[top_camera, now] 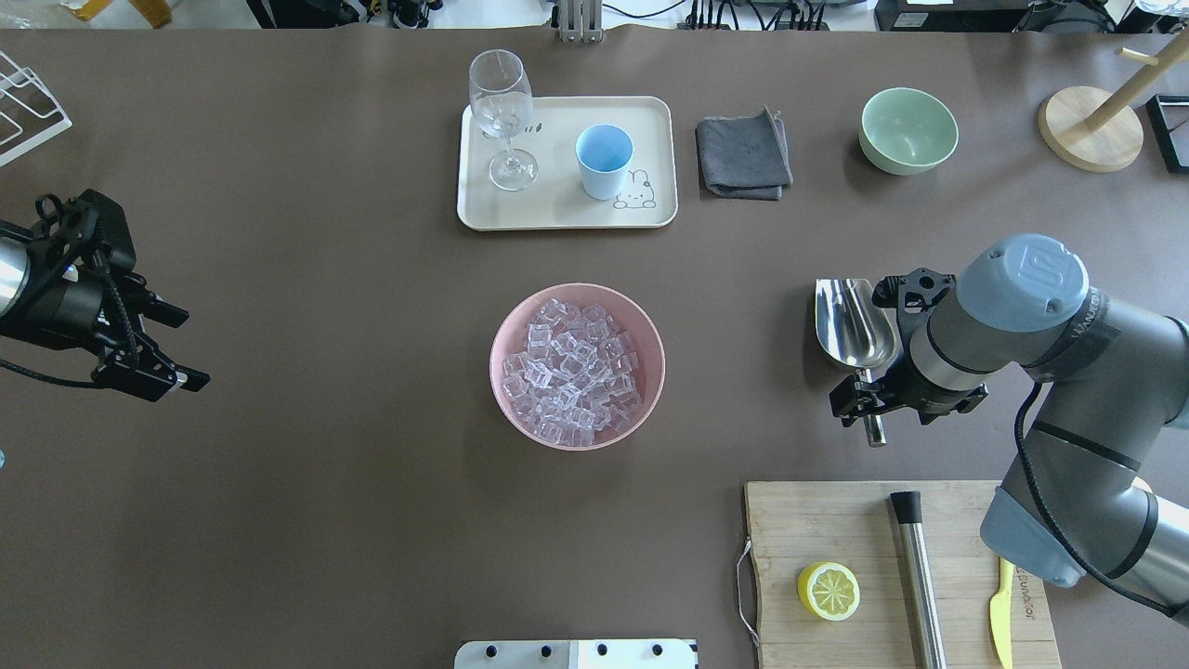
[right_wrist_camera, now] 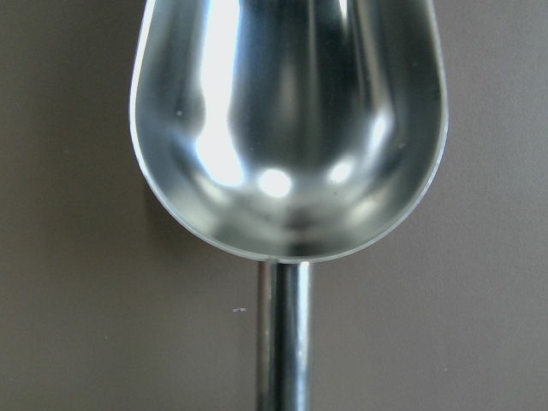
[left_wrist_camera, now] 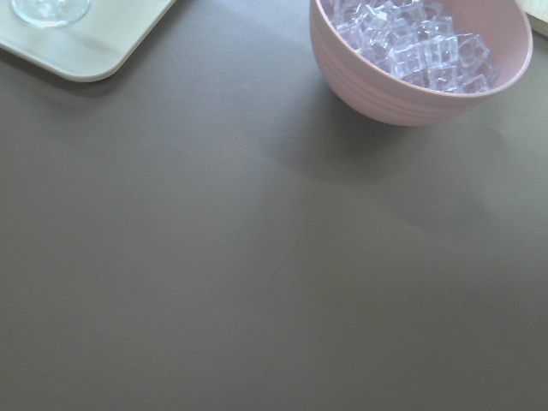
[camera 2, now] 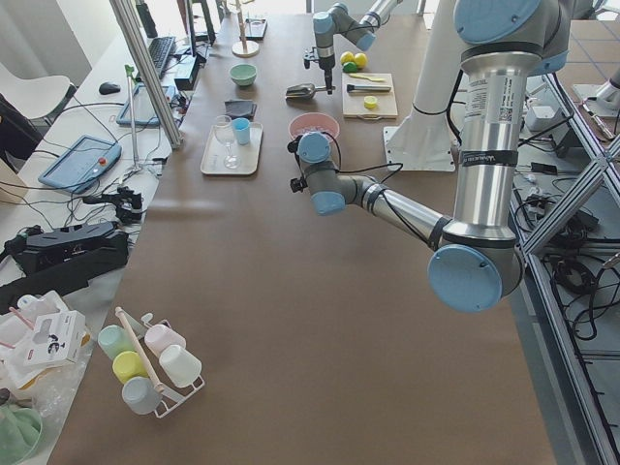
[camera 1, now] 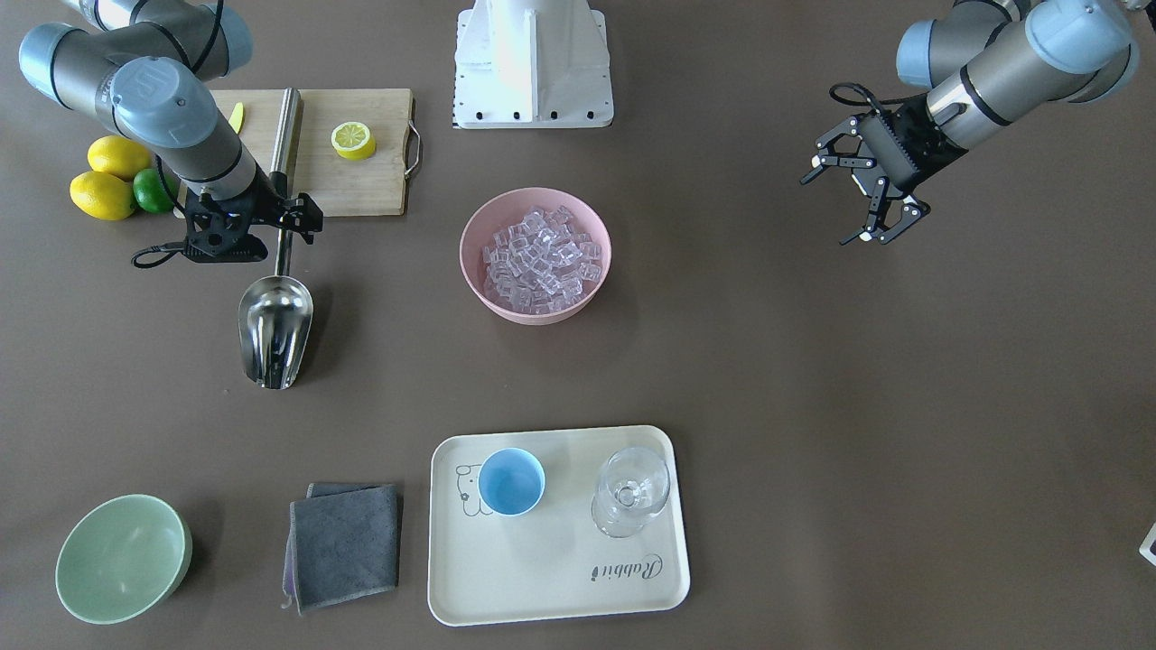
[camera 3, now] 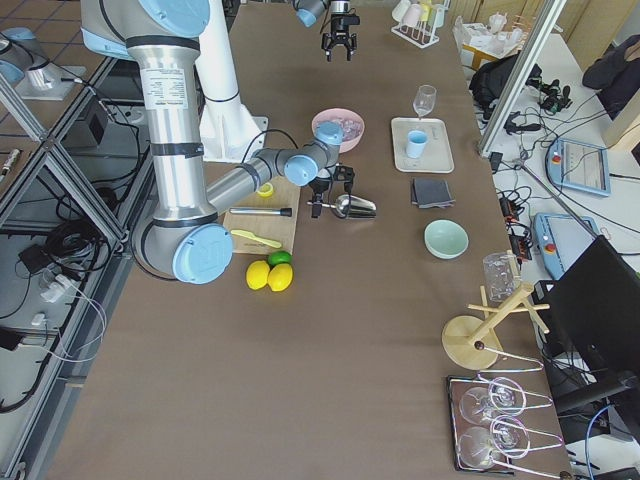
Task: Put ice in cup with scoop
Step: 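Lower the right gripper onto the metal scoop handle while the left arm advances, then lift the metal scoop with the right gripper while the left gripper nears the bowl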
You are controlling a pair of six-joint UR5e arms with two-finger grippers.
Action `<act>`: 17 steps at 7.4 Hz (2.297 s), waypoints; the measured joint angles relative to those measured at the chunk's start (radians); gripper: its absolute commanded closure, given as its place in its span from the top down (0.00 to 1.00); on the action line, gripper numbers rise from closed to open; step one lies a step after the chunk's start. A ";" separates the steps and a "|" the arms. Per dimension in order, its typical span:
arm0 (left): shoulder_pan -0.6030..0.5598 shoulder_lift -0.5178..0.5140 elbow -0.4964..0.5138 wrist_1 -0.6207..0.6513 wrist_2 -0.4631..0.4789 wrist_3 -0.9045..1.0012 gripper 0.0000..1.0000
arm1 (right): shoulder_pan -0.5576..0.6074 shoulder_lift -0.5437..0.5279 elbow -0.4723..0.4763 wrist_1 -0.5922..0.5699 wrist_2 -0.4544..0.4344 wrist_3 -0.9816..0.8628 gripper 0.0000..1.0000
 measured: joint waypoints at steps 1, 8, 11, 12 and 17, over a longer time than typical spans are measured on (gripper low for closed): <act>0.029 -0.007 0.006 -0.044 0.023 0.000 0.98 | 0.000 0.002 0.000 0.000 0.007 -0.005 0.81; 0.288 -0.064 0.089 -0.345 0.289 0.000 0.98 | 0.012 0.017 -0.002 -0.006 0.024 -0.011 0.76; 0.285 -0.128 0.193 -0.409 0.303 -0.001 0.98 | 0.016 0.028 -0.011 -0.007 0.023 -0.009 0.15; 0.275 -0.168 0.246 -0.433 0.316 -0.001 0.98 | 0.016 0.027 -0.012 -0.004 0.023 -0.009 0.00; 0.269 -0.266 0.379 -0.479 0.375 0.218 0.98 | 0.023 0.023 -0.004 -0.010 0.031 -0.009 0.00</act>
